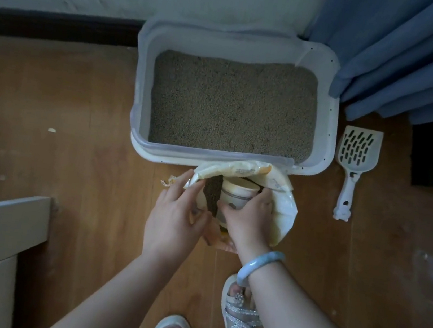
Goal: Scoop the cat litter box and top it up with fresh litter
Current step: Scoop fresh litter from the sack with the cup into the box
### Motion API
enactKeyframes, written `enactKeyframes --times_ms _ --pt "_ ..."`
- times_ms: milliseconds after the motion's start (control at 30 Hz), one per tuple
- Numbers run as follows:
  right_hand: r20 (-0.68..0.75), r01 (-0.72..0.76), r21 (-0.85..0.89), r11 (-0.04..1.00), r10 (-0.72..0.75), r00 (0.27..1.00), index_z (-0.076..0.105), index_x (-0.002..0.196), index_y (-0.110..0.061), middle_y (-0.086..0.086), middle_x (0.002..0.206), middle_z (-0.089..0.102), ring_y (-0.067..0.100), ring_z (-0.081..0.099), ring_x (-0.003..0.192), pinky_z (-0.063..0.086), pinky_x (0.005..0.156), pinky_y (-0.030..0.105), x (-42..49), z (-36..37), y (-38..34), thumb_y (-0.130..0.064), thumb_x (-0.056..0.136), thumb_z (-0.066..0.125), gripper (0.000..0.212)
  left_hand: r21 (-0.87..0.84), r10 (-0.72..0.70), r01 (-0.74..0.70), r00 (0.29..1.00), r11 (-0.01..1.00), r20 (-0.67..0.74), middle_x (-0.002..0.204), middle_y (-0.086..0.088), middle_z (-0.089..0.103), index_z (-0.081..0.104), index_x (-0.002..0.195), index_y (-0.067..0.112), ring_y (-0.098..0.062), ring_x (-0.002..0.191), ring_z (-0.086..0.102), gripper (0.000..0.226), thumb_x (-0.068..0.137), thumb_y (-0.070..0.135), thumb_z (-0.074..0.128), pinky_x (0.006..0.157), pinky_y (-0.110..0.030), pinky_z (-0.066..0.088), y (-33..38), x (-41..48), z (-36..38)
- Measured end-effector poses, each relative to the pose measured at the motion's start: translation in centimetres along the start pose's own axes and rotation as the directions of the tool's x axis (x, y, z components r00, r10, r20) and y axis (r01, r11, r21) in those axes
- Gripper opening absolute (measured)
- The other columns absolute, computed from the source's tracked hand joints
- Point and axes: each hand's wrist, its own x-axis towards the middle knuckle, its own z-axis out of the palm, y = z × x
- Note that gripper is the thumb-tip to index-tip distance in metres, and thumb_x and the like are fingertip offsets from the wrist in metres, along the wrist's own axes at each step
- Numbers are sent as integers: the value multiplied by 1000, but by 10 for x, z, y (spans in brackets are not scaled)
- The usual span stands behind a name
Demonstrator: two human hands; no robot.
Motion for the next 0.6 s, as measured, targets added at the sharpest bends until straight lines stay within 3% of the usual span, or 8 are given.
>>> enactKeyframes --times_ms 133,233,333,433,533,600 --pt "54 -9 -90 996 14 998 40 125 -5 14 129 42 33 43 122 41 99 39 8 7 0 -43 63 81 83 -17 41 -41 999 999 6 145 8 41 57 128 25 -25 120 48 53 76 31 65 90 -29 38 -9 4 -2" --pt "151 44 -70 997 -33 988 37 114 -9 12 122 50 33 53 111 48 87 40 11 7 -1 -43 65 79 73 -41 65 -66 998 997 -4 144 11 42 57 126 27 -21 120 50 55 73 42 57 86 -31 45 -11 4 -2" --pt "214 179 -84 980 -158 964 35 107 -13 10 110 58 32 58 100 50 77 40 6 2 -1 -43 66 77 66 -75 29 -29 1000 997 -1 146 19 37 54 129 31 -10 119 52 50 81 42 64 76 -29 48 -9 3 -1" --pt "147 369 -251 895 -341 928 41 119 -13 12 115 53 32 50 108 45 86 42 2 -11 3 -42 62 77 73 -108 -5 5 1000 994 -3 146 22 35 54 129 32 -6 111 55 48 83 32 68 72 -25 44 -7 2 -1" --pt "221 483 -424 766 -430 875 39 133 -18 9 123 45 30 41 117 39 95 37 4 -25 4 -40 67 74 78 -142 -16 15 1000 990 -1 146 20 36 56 128 30 -3 91 59 48 81 27 69 74 -26 46 -6 2 1" --pt "243 547 -530 648 -503 830 44 130 -20 8 117 48 31 44 112 41 92 37 4 -28 3 -38 65 76 75 -159 -20 20 1000 987 4 145 20 37 56 127 29 3 80 55 49 81 24 69 74 -25 47 -6 3 2"
